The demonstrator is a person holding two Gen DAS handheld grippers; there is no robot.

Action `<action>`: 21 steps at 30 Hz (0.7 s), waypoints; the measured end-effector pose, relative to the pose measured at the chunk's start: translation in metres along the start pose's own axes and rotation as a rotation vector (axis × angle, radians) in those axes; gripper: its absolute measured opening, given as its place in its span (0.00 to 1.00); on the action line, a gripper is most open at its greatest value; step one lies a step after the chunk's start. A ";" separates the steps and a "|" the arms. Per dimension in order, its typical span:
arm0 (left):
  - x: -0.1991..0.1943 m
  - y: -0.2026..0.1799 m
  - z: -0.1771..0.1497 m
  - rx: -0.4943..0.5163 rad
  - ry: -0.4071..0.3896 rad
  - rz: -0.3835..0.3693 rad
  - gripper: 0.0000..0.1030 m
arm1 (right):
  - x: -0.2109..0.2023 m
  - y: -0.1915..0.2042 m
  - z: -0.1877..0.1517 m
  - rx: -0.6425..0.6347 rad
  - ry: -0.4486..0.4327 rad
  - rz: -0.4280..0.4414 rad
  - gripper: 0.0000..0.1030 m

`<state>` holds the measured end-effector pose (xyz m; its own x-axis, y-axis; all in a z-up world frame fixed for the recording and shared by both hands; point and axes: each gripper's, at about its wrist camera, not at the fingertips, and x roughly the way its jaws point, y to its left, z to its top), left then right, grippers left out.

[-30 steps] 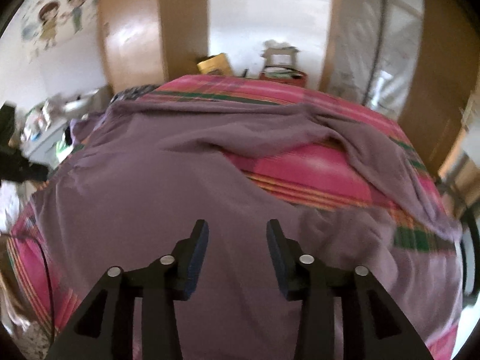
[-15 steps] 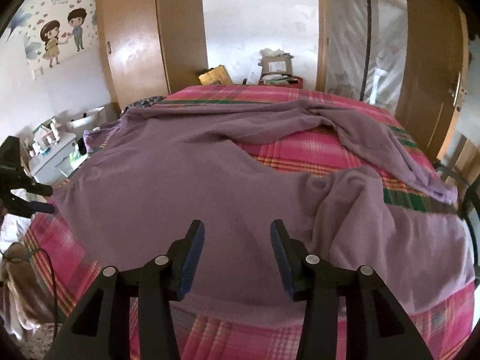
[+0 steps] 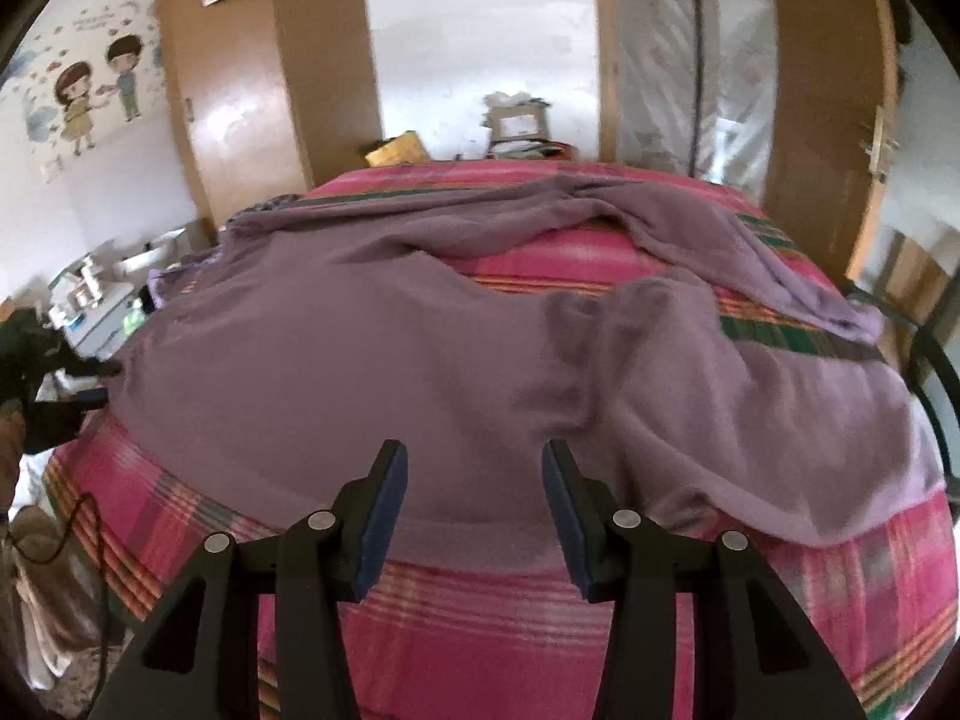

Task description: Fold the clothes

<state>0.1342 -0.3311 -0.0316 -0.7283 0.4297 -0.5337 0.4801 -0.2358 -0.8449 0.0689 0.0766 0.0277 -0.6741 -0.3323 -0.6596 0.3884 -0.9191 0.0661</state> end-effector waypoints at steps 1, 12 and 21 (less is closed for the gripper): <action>0.001 0.000 0.000 -0.005 -0.003 -0.002 0.15 | -0.003 -0.007 -0.003 0.021 -0.004 -0.013 0.47; 0.002 -0.016 -0.005 0.071 -0.056 0.053 0.20 | -0.037 -0.107 -0.036 0.251 -0.080 -0.302 0.48; 0.000 -0.015 -0.004 0.087 -0.080 0.052 0.11 | -0.041 -0.188 -0.039 0.455 -0.060 -0.379 0.51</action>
<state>0.1292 -0.3246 -0.0189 -0.7421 0.3449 -0.5747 0.4763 -0.3318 -0.8143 0.0485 0.2715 0.0130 -0.7524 0.0379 -0.6576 -0.1860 -0.9699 0.1569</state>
